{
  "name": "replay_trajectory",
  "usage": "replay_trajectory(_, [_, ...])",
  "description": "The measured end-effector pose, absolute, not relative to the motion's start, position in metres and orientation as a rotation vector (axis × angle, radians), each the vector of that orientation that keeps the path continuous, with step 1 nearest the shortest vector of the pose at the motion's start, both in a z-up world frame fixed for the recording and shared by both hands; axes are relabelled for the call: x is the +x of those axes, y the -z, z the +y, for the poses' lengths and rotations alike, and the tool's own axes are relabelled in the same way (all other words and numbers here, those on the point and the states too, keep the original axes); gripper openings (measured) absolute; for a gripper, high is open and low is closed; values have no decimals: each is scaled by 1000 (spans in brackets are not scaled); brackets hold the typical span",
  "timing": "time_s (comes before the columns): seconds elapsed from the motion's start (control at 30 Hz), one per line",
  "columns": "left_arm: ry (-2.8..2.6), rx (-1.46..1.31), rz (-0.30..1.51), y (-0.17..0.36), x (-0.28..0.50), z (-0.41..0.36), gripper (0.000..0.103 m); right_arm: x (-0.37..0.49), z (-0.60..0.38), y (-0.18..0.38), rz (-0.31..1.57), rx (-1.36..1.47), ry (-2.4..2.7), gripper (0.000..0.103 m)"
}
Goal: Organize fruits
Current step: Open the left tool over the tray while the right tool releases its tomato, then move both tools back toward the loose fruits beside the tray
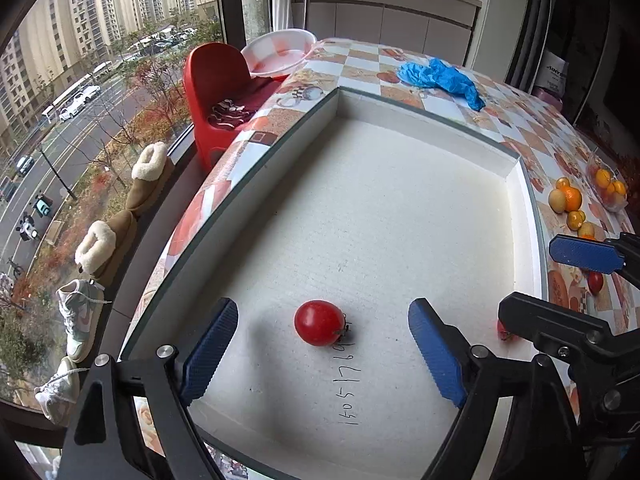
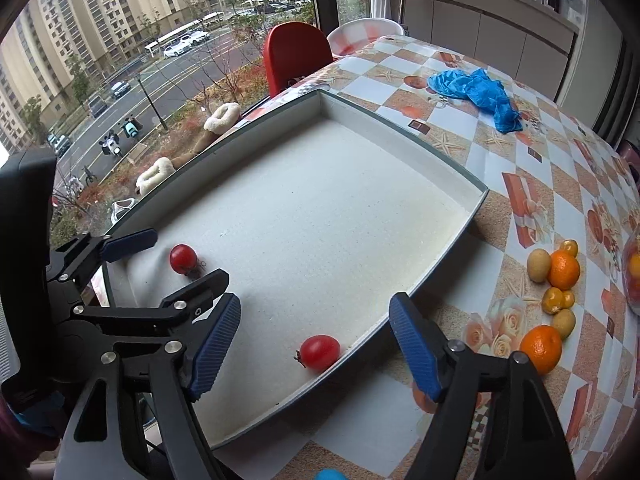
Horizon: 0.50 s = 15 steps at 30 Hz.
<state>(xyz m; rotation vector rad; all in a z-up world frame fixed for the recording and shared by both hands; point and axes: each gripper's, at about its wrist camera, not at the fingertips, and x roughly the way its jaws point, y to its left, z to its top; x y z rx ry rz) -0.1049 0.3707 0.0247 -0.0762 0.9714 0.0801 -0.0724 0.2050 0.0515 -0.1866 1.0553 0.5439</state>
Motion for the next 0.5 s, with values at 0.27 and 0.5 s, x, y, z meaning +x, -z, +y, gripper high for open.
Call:
replay_trajectory(0.27, [-46, -53, 991, -29, -103, 357, 88, -65, 175, -54, 1035, -154, -443, 103])
replay_trajectory(0.5, [-25, -31, 990, -36, -103, 339, 88, -62, 145, -54, 1034, -113, -389, 103])
